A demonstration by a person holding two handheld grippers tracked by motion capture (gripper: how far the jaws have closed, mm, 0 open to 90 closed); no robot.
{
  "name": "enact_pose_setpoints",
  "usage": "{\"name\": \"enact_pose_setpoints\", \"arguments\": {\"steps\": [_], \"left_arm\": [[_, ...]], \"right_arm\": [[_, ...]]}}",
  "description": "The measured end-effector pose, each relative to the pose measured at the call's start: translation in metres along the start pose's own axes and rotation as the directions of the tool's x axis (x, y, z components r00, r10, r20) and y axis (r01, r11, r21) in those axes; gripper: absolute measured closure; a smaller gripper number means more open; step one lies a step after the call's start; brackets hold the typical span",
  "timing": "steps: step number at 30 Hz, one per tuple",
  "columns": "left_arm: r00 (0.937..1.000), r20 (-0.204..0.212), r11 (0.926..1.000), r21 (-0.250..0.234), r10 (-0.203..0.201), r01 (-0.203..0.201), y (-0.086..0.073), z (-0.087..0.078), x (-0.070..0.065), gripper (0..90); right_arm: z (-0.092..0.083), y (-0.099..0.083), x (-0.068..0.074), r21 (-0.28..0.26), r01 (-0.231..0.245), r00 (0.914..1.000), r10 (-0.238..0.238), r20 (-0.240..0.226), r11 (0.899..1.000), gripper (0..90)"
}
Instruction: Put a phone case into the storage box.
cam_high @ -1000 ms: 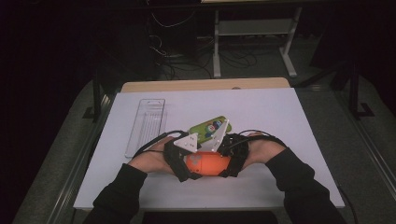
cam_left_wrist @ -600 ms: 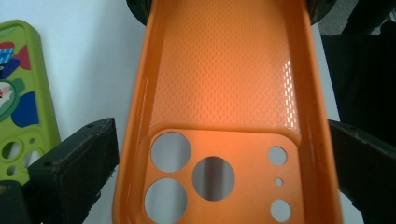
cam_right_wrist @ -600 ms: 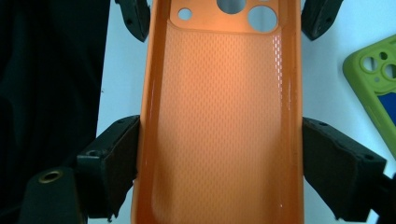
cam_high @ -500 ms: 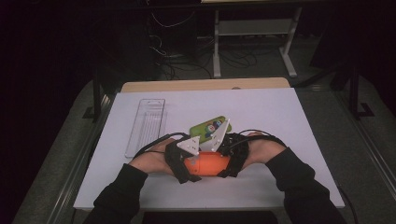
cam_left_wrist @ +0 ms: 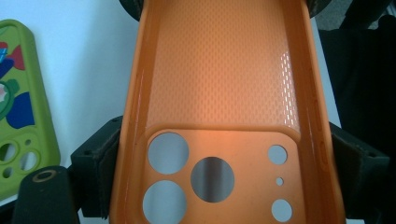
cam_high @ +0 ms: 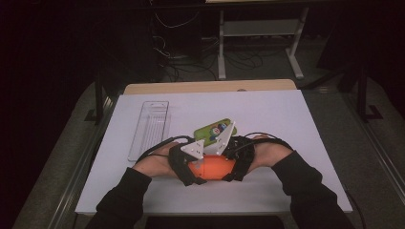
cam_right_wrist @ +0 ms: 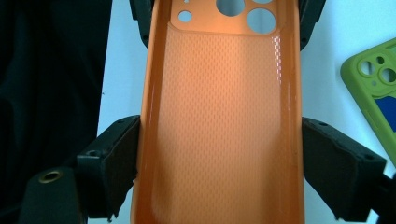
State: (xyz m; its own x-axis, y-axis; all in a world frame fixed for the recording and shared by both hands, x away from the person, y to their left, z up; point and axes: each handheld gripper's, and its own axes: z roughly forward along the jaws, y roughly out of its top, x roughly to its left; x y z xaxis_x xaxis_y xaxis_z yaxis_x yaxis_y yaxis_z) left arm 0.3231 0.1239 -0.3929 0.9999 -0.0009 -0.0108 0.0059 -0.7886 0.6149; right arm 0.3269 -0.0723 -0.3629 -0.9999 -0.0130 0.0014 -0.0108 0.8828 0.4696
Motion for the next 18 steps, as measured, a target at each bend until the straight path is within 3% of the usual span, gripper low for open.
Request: {"name": "enact_pose_setpoints", "arguments": {"steps": [5,11,12,17,18], "left_arm": [[0.9998,0.017,0.9999,-0.009,-0.012,0.012,0.0009,0.0011,0.0013,15.2],[0.9998,0.018,0.9994,0.035,0.000,-0.001,0.0039,0.0034,-0.0003,15.7],[0.9995,0.027,0.9996,0.023,-0.014,0.014,0.0040,0.0039,-0.0008,15.8],[0.9994,0.027,0.9993,0.031,-0.021,0.020,0.0037,0.0038,0.0005,15.9],[0.9994,0.024,0.9991,0.034,-0.025,0.024,0.0037,0.0039,0.0009,15.9]], "right_arm": [[0.0013,-0.0007,-0.0007,0.006,0.002,1.0000,-0.002,0.002,1.000,14.9],[0.0064,-0.0033,0.0017,0.023,-0.001,1.0000,0.001,-0.005,1.000,14.4],[0.0066,-0.0038,0.0022,0.022,-0.009,0.9999,0.009,-0.005,1.000,14.1],[0.0032,-0.0087,-0.0014,-0.039,-0.037,0.9991,0.036,-0.021,0.999,3.0],[0.0009,-0.0097,-0.0021,-0.046,-0.051,0.9987,0.050,-0.003,0.998,1.6]]}}
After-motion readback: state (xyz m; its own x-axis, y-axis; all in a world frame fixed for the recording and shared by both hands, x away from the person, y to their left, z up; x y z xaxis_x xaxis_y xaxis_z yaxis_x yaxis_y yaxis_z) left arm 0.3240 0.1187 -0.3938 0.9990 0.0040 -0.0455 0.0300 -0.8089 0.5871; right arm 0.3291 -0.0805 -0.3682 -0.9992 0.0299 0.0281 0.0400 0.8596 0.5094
